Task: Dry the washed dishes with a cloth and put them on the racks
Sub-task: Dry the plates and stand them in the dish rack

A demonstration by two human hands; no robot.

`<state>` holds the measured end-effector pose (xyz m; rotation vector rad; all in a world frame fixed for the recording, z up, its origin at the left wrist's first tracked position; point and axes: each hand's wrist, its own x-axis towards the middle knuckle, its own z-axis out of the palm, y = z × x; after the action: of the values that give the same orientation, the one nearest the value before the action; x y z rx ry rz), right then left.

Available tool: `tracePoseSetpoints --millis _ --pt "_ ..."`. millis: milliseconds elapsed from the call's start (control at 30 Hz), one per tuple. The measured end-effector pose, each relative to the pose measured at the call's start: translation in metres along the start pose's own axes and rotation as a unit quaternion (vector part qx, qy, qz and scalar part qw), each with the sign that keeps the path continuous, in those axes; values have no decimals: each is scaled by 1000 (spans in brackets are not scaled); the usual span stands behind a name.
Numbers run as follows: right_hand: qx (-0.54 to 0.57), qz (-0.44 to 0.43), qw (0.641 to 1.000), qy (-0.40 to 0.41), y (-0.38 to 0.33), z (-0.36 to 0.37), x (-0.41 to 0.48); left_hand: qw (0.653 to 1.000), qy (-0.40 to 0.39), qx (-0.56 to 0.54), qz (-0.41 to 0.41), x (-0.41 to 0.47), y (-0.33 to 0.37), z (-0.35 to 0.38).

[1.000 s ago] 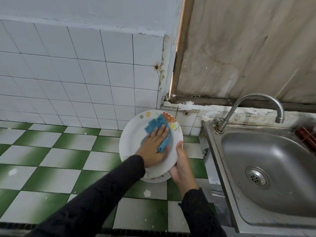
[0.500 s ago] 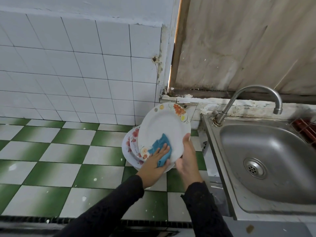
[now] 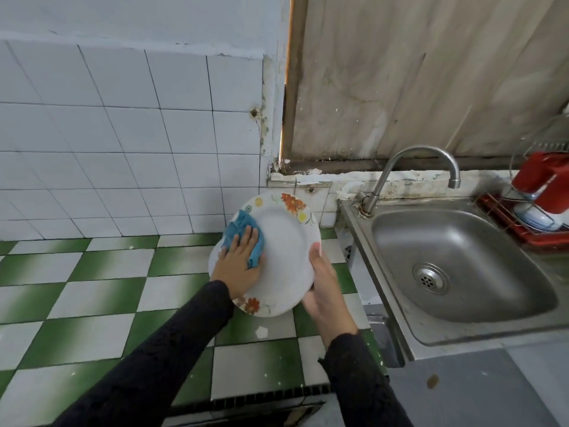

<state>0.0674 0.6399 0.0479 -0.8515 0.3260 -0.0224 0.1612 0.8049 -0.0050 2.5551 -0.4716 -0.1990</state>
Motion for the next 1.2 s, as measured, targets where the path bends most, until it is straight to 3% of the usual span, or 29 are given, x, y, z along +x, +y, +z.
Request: tracePoseSetpoints --millis 33,100,200,300,433,600,767,867,1200 --pt "-13 -3 1000 13 -2 0 -4 999 -18 -28 -2 -5 -4 3" --pt "-62 -10 997 48 -3 1 -14 980 -40 -195 -24 -15 -3 6" --pt "-164 -36 982 91 -11 3 -31 897 -5 -429 -104 -28 21 -1" --pt "-238 -90 959 122 -28 8 -51 848 11 -506 -155 -30 51 -20" --pt "-312 -192 916 163 -58 1 -79 793 -40 -583 -169 -19 89 -28" --pt "-385 -290 843 240 -97 -17 -109 779 -107 -612 -84 -15 161 -20" --pt "-407 -344 794 292 -140 -46 -147 808 -172 -562 -40 -13 234 -2" --pt "-403 -368 772 327 -163 -71 -164 808 -219 -547 -4 -12 281 12" --pt "-378 -417 726 395 -251 -177 -216 809 -257 -523 74 -12 433 83"
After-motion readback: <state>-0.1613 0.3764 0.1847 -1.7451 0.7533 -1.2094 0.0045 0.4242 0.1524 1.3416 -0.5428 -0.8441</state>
